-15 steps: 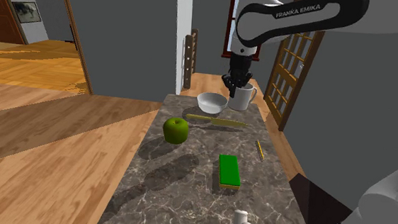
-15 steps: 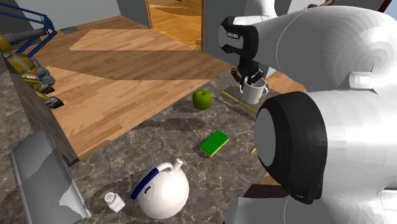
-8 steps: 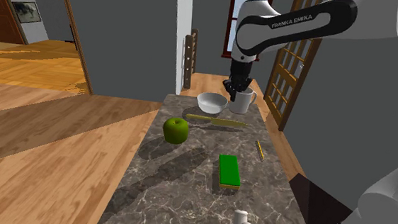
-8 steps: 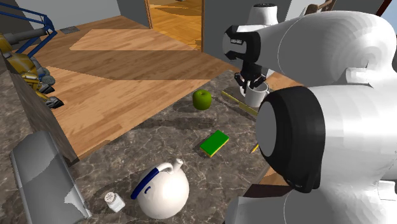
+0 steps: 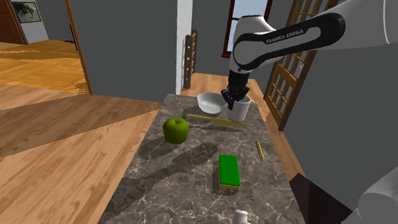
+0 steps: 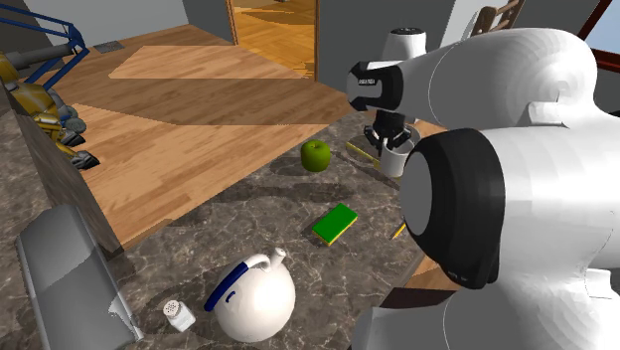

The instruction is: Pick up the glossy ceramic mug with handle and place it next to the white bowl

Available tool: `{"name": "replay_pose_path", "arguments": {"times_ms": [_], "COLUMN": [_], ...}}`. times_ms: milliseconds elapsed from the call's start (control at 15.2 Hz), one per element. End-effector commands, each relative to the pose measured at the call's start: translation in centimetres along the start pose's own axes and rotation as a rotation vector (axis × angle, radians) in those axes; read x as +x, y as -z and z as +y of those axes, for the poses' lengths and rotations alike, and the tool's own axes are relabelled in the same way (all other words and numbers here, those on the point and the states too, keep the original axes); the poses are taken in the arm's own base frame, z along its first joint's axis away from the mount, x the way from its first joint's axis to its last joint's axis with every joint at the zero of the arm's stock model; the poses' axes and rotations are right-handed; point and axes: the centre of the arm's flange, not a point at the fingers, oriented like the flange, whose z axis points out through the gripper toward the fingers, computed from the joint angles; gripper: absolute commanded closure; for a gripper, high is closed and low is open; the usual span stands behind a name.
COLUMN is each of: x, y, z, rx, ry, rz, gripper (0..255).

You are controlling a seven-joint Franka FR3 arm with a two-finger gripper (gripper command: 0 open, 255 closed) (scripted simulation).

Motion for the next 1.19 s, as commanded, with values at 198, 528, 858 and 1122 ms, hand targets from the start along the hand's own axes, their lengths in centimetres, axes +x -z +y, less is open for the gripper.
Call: {"name": "replay_pose_path", "arguments": {"times_ms": [198,528,858,1122], "x": [-0.3,-0.4,-0.5,-0.6], "y": [-2.6,-5.3,-7.9,-9.4], "z": [-0.1,-0.2,-0.3,-0.4], "rx": [0.0,0.0,0.0,0.0], "ry": [0.0,0.0,0.0,0.0], "rz": [0.001,0.001,0.001,0.001], "gripper": [255,255,255,255]}}
